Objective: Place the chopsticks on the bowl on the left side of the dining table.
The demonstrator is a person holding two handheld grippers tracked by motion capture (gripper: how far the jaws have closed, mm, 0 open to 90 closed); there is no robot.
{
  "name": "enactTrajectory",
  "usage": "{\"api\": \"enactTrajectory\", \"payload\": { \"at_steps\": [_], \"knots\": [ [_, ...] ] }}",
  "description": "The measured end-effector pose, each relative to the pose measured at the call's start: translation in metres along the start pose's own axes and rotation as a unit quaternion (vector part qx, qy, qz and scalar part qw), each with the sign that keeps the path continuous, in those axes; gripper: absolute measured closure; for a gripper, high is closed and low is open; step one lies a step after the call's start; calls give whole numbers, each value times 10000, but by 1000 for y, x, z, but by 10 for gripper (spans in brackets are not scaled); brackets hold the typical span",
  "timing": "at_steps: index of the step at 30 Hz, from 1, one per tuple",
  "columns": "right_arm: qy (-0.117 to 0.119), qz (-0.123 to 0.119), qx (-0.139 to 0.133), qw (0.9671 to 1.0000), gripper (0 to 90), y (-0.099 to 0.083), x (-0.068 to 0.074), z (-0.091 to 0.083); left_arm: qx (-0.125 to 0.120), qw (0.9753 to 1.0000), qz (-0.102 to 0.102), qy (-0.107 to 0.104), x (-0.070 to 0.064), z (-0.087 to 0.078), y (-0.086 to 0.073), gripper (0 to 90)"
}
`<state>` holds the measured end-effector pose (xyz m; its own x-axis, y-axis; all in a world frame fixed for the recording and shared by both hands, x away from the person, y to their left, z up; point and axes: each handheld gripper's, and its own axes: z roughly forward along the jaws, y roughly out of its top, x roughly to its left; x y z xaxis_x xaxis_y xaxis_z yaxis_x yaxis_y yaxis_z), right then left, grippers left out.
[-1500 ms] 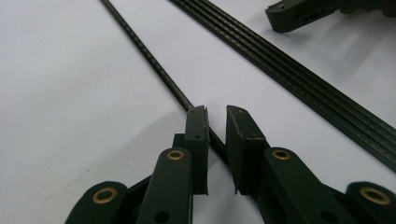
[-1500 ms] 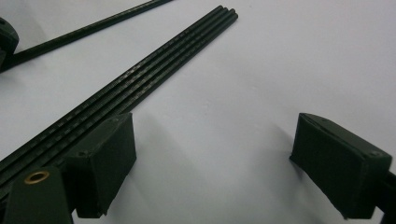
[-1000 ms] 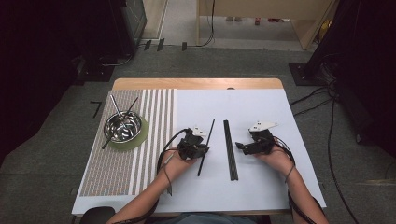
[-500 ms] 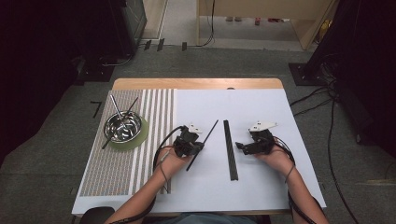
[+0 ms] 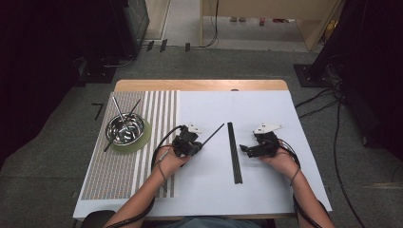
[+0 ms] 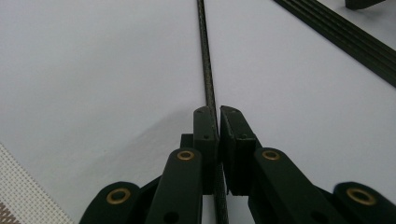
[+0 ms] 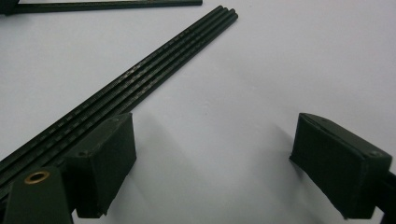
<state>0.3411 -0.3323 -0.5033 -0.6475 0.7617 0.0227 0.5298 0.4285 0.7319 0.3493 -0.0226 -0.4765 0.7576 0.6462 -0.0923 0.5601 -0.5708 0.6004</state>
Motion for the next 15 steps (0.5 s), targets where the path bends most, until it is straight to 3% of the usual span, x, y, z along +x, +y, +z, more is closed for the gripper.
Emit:
{"api": "enactTrajectory", "payload": {
  "at_steps": [7,15],
  "knots": [
    [4,3,0,10000,133,0,0,0,-65,10000,-50,-41,7,1,-1,850],
    [3,16,8,10000,133,0,0,0,-60,10000,-61,-6,4,-3,-4,819]
  ]
}}
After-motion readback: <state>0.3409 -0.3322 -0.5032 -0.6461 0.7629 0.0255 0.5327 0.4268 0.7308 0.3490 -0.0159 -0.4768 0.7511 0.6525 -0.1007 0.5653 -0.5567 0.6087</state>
